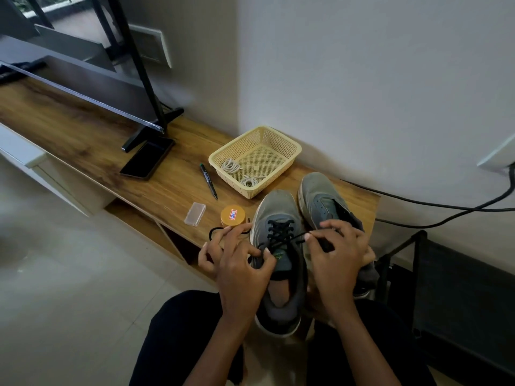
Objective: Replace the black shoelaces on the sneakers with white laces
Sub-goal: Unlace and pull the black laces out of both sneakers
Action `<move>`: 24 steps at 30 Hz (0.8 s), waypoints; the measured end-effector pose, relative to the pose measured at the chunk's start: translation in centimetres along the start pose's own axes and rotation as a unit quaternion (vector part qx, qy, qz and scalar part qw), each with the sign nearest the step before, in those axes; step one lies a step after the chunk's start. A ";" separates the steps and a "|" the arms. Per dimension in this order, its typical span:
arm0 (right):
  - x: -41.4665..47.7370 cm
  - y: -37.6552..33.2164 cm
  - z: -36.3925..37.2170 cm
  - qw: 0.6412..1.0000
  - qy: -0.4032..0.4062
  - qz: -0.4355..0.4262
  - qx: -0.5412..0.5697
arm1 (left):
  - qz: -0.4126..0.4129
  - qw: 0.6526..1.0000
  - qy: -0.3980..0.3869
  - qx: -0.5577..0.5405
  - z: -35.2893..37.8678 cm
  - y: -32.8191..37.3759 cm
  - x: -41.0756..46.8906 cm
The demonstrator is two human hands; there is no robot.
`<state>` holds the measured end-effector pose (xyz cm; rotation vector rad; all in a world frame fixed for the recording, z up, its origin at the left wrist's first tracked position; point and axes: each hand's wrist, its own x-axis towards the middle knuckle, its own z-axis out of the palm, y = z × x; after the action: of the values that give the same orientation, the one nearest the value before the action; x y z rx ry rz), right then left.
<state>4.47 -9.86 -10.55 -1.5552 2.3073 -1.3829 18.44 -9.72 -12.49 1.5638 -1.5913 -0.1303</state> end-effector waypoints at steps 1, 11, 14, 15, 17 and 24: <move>0.0 0.1 -0.1 1.000 -0.008 -0.003 -0.001 | 0.001 1.000 0.001 -0.005 0.0 0.0 -0.1; -1.5 -2.2 0.6 0.965 -0.139 -0.202 -0.088 | -0.035 0.997 -0.014 -0.067 0.1 -0.5 0.2; -1.8 -2.2 1.3 0.964 -0.135 -0.208 -0.098 | -0.042 0.996 -0.018 -0.074 0.2 -0.5 0.2; -1.7 -2.1 1.2 0.964 -0.125 -0.212 -0.096 | -0.043 0.996 -0.016 -0.076 0.2 -0.6 0.2; -1.7 -1.9 1.0 0.966 -0.111 -0.220 -0.082 | -0.042 0.996 -0.013 -0.080 0.2 -0.4 0.1; 0.6 -0.2 -0.7 0.996 -0.033 -0.083 -0.002 | -0.024 0.998 -0.004 -0.062 0.2 -0.2 0.1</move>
<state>4.01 -9.89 -9.73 -1.8018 2.1892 -1.3355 18.48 -9.93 -12.68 1.5062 -1.5241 -0.2574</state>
